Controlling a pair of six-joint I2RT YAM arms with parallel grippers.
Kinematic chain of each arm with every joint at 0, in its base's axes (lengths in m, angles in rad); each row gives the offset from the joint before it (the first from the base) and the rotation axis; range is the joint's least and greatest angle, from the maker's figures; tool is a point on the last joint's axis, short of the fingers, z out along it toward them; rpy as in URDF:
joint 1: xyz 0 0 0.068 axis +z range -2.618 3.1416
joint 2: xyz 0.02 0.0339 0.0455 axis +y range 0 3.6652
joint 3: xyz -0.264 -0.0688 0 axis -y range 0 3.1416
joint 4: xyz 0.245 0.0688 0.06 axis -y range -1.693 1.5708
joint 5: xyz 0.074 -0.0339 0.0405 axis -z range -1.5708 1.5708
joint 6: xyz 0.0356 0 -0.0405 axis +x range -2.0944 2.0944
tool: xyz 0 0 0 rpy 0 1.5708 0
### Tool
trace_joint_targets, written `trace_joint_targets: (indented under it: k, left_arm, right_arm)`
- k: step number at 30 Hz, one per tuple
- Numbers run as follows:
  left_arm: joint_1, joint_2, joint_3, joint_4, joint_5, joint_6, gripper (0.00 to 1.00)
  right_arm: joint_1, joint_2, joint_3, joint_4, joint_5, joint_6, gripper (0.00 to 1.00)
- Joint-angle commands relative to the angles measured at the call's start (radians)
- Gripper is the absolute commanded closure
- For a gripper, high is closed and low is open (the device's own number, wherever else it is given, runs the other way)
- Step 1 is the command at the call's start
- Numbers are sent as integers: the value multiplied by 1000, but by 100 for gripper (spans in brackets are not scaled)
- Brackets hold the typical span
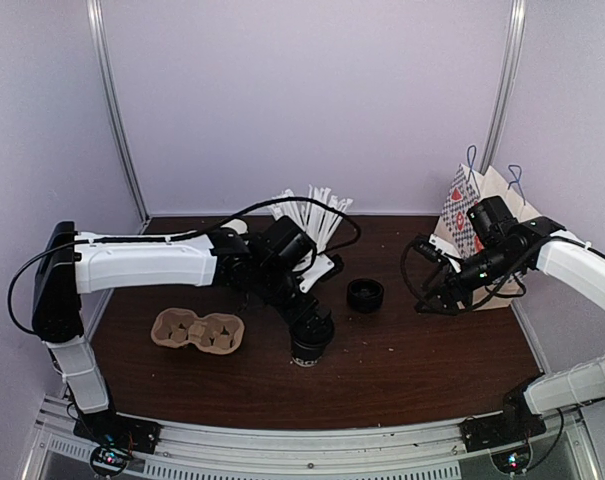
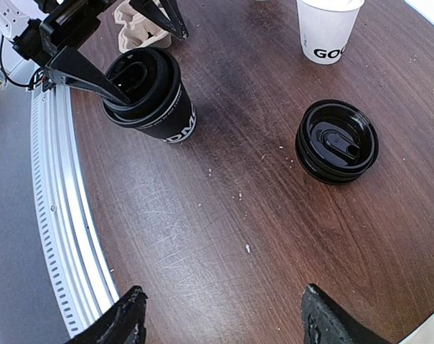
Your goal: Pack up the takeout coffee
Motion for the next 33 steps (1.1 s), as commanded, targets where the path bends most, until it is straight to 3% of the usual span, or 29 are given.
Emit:
trace_joint_targets:
  k: [1, 11, 26, 33]
  left_arm:
    - [-1, -47, 19, 12, 13, 4, 5]
    - [-5, -68, 10, -6, 62, -9, 5]
    - [-22, -20, 24, -87, 41, 13, 2]
    - [-23, 6, 39, -121, 18, 23, 6]
  right_arm:
    - [-6, -20, -10, 12, -7, -9, 27]
    - [-9, -27, -15, 14, -9, -9, 27]
    - [-11, -28, -16, 14, -13, -9, 26]
    - [-12, -29, -18, 14, -14, -9, 26]
